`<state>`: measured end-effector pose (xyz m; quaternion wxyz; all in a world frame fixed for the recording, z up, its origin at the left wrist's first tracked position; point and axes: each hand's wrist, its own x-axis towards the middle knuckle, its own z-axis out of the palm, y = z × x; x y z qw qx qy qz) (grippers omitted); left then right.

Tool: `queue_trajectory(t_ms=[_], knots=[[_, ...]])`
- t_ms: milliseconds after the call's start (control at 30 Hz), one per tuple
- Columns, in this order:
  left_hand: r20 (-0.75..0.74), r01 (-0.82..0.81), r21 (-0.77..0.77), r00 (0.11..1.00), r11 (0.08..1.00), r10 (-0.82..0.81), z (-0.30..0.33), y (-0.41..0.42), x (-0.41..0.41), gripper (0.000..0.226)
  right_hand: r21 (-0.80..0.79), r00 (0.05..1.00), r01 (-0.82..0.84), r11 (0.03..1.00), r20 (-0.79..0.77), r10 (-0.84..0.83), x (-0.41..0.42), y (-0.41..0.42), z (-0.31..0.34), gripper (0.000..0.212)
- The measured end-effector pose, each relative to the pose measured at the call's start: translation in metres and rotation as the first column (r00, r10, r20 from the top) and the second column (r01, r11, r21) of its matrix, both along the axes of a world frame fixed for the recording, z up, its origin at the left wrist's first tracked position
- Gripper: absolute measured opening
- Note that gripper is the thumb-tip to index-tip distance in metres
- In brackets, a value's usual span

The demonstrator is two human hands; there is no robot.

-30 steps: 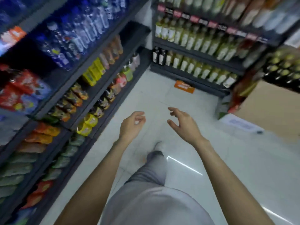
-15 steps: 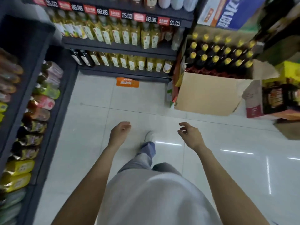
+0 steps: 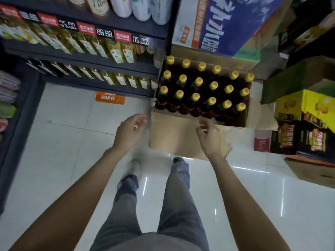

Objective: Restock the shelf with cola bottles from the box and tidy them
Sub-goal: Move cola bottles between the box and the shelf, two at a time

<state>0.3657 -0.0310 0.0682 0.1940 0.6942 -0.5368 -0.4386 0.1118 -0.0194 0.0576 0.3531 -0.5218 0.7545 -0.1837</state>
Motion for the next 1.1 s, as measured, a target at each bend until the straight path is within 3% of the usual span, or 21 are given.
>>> queue_trajectory(t_ms=[100, 233, 400, 467, 567, 733, 867, 967, 1033, 1100], knots=[[0.031, -0.093, -0.021, 0.995, 0.995, 0.093, -0.016, -0.038, -0.042, 0.029, -0.155, 0.963, -0.235, 0.959, -0.169, 0.209, -0.02, -0.041, -0.019, 0.038], [0.088, -0.159, 0.013, 0.984, 0.987, 0.157, -0.051, -0.075, -0.07, 0.043, -0.285, 0.801, -0.547, 0.787, -0.452, 0.393, -0.023, -0.095, -0.039, 0.042], [0.237, -0.172, -0.03, 0.956, 0.985, 0.174, -0.089, -0.11, -0.071, 0.057, -0.126, 0.586, -0.756, 0.642, -0.568, 0.578, 0.009, -0.141, -0.054, 0.056], [0.272, -0.135, -0.014, 0.953, 0.991, 0.134, -0.104, -0.122, -0.069, 0.053, -0.008, 0.51, -0.794, 0.608, -0.554, 0.658, 0.017, -0.152, -0.065, 0.05], [0.256, -0.052, -0.013, 0.965, 0.999, 0.054, -0.121, -0.131, -0.07, 0.049, -0.014, 0.56, -0.763, 0.647, -0.515, 0.649, 0.013, -0.155, -0.081, 0.04], [0.223, -0.115, -0.178, 0.962, 0.977, 0.154, -0.128, -0.126, -0.079, 0.042, -0.046, 0.636, -0.724, 0.689, -0.431, 0.64, 0.01, -0.156, -0.094, 0.04], [0.144, -0.127, -0.233, 0.976, 0.964, 0.163, -0.114, -0.104, -0.067, 0.046, -0.179, 0.725, -0.675, 0.716, -0.342, 0.598, 0.003, -0.155, -0.081, 0.04], [-0.035, -0.238, -0.293, 0.97, 0.926, 0.239, -0.085, -0.091, -0.067, 0.045, -0.303, 0.828, -0.559, 0.772, -0.255, 0.499, -0.001, -0.148, -0.05, 0.036], [-0.18, -0.331, -0.335, 0.941, 0.882, 0.285, -0.058, -0.083, -0.066, 0.032, -0.319, 0.897, -0.44, 0.839, -0.121, 0.424, 0.003, -0.143, -0.022, 0.039], [-0.332, -0.422, -0.352, 0.891, 0.835, 0.31, -0.023, -0.073, -0.062, 0.015, -0.368, 0.905, -0.375, 0.851, 0.052, 0.421, 0.008, -0.136, 0.007, 0.04]])
